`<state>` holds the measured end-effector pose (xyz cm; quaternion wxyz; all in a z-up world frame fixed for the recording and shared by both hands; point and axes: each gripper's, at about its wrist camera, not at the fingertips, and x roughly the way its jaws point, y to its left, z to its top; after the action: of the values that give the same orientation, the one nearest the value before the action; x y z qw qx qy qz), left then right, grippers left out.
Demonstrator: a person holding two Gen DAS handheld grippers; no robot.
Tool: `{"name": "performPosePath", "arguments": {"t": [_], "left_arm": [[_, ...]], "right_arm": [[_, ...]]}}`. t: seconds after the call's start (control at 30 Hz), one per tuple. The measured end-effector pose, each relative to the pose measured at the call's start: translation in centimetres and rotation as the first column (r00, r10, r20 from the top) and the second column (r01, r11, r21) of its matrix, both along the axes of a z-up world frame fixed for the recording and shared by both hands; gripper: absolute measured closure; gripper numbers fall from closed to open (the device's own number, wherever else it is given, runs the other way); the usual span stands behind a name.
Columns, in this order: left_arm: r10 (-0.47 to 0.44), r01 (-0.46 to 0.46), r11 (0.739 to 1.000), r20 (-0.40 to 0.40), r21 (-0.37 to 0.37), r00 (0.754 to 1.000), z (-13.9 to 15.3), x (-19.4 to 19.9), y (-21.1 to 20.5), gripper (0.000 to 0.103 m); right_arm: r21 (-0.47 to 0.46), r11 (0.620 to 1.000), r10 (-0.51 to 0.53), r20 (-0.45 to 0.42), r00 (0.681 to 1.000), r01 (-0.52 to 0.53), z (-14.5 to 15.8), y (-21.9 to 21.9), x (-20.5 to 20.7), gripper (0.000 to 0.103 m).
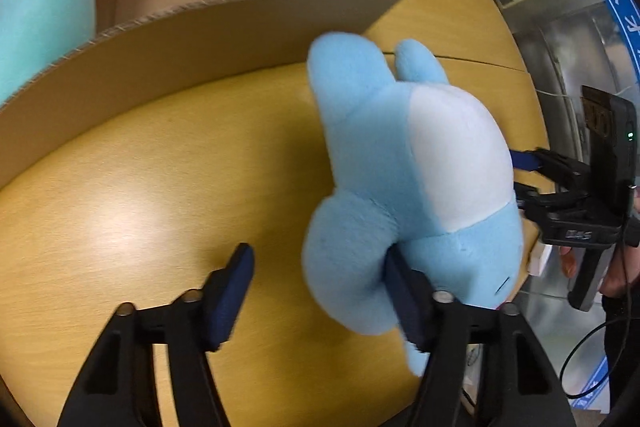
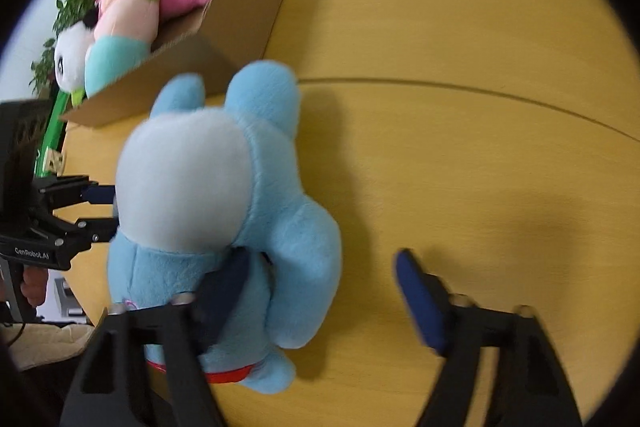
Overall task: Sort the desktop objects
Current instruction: 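Close the left gripper on the elephant while the right gripper grips its body, then carry the elephant into the box beside the pig and open both grippers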
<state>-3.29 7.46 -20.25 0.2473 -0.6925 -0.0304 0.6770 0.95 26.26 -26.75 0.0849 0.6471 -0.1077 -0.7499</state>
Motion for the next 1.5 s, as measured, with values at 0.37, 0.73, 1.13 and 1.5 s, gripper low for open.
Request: {"name": "performPosePath", "arguments": {"t": [0.37, 0.73, 1.13, 1.5], "left_arm": [[-0.068, 0.069, 0.997, -0.039, 0.02, 0.997, 1.1, 1.1, -1.8, 0.075], [0.01, 0.026, 0.996, -0.39, 0.087, 0.921, 18.5, -1.9, -7.2, 0.075], [0.073, -0.093, 0.994, -0.303, -0.051, 0.95, 10.5, -14.0, -8.3, 0.075], [0.069, -0.093, 0.993, -0.281, -0.073, 0.957, 6.8, -16.0, -7.0, 0.073]], "right_arm": [[0.05, 0.998, 0.05, -0.09, 0.995, -0.045, 2.5, -4.9, 1.6, 0.075], [0.05, 0.996, 0.091, -0.405, 0.91, -0.077, 17.7, -8.2, -3.4, 0.075], [0.107, 0.986, 0.15, -0.238, 0.96, -0.128, 8.9, -9.7, -17.5, 0.074], [0.175, 0.982, 0.122, -0.32, 0.939, -0.068, 10.4, -7.1, -17.7, 0.04]]}}
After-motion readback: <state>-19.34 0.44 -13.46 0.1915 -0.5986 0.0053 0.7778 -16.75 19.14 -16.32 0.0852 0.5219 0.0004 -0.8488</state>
